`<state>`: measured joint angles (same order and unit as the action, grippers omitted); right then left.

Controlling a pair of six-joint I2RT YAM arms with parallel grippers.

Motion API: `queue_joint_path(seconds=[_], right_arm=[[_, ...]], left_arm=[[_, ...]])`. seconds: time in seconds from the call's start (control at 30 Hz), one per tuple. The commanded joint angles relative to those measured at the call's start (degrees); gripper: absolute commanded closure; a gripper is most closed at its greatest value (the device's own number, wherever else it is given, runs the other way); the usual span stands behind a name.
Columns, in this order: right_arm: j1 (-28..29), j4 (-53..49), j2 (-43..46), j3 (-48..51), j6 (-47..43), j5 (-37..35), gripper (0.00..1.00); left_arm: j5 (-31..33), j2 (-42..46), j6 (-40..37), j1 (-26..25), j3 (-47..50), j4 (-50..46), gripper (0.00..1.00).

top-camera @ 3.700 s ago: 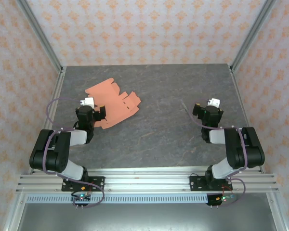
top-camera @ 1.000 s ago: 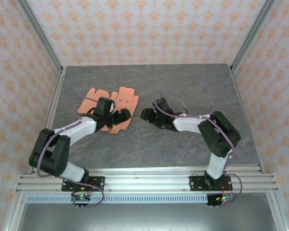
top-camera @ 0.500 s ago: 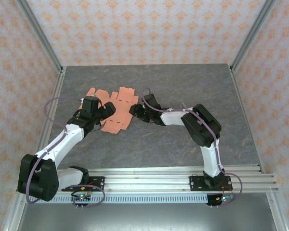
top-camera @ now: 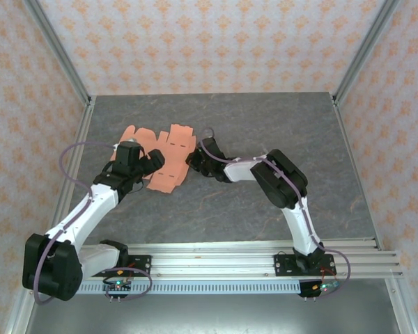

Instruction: Fold the paper box

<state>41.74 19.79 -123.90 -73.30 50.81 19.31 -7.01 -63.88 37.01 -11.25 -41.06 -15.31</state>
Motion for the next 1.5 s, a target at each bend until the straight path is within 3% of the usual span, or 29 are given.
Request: queue_joint_path(seconds=[0.0, 0.2, 0.3, 0.4, 0.5, 0.67, 0.83, 1.0, 1.1, 1.3, 1.47], right_arm=[[-3.22, -10.41, 8.85, -1.28, -13.95, 3.08, 0.99], [-14.48, -37.24, 22.93, 2.02, -38.18, 16.10, 1.00], [-20.20, -50.45, 25.75, -0.25, -48.85, 21.48, 1.00], [-21.52, -58.09, 26.98, -3.52, -56.82, 22.09, 1.00], [-21.58, -63.13, 26.60, -8.22, -63.27, 22.88, 1.00], [-21.78, -72.59, 23.75, -17.50, -73.55, 20.69, 1.00], [-23.04, -76.14, 23.23, -20.29, -78.67, 20.60, 1.00], [-23.36, -76.31, 24.85, -19.89, -81.96, 21.88, 1.00], [-23.29, -75.48, 25.87, -19.29, -82.91, 21.86, 1.00], [-23.33, -73.32, 26.91, -18.56, -82.65, 21.80, 1.00], [-23.28, -70.30, 28.21, -17.27, -81.36, 21.95, 1.00]], left_arm=[[-0.25, 2.55, -0.74, 0.17, -0.16, -1.86, 0.12], [-3.52, 3.77, -1.70, -1.42, -1.61, 0.46, 0.13], [-4.37, 1.99, -3.33, -3.52, -3.53, 2.35, 0.13], [-4.60, -2.45, -6.06, -6.06, -6.41, 5.23, 0.15], [-4.79, -7.52, -11.55, -8.27, -6.15, 14.68, 0.17], [-8.86, -15.09, -24.79, -9.85, -9.77, 22.94, 0.16], [-14.14, -21.89, -40.85, -9.85, -19.62, 14.77, 0.15], [-15.45, -27.15, -51.20, -9.30, -27.81, 5.89, 0.13], [-24.31, -32.12, -56.82, -7.61, -35.13, -3.53, 0.13], [-37.51, -41.53, -62.67, -6.68, -49.72, -20.30, 0.26], [-41.55, -44.48, -64.94, -6.61, -52.97, -24.31, 0.42]])
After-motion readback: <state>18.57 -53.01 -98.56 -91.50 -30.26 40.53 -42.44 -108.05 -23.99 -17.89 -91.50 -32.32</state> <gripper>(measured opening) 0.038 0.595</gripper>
